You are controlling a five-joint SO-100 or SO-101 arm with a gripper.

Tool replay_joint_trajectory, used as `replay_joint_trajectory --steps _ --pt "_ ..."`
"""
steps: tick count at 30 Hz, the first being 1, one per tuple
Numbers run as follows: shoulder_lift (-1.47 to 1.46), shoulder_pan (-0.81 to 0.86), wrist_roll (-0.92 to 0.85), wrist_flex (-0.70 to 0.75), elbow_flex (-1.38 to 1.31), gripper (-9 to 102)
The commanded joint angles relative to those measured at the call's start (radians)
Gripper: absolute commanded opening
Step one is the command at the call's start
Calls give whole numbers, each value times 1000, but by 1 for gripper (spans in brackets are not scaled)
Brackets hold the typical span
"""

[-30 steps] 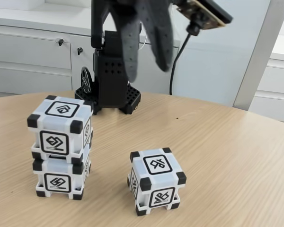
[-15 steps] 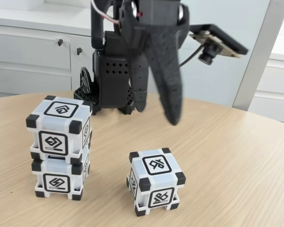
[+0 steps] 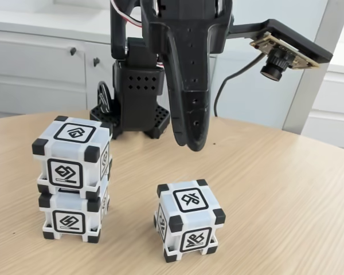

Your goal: Stack cubes from left to right.

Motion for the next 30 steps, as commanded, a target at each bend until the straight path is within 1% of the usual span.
replay_joint_trajectory --steps 1,4,9,14,27,30 --pt "-28 2 5 54 2 38" --pt "-107 2 3 83 0 38" --pt "-216 2 -32 72 -11 38" --pt "-256 2 -112 67 -12 39" --pt "-379 0 -198 63 -15 39" --pt "-382 0 -225 15 -14 39"
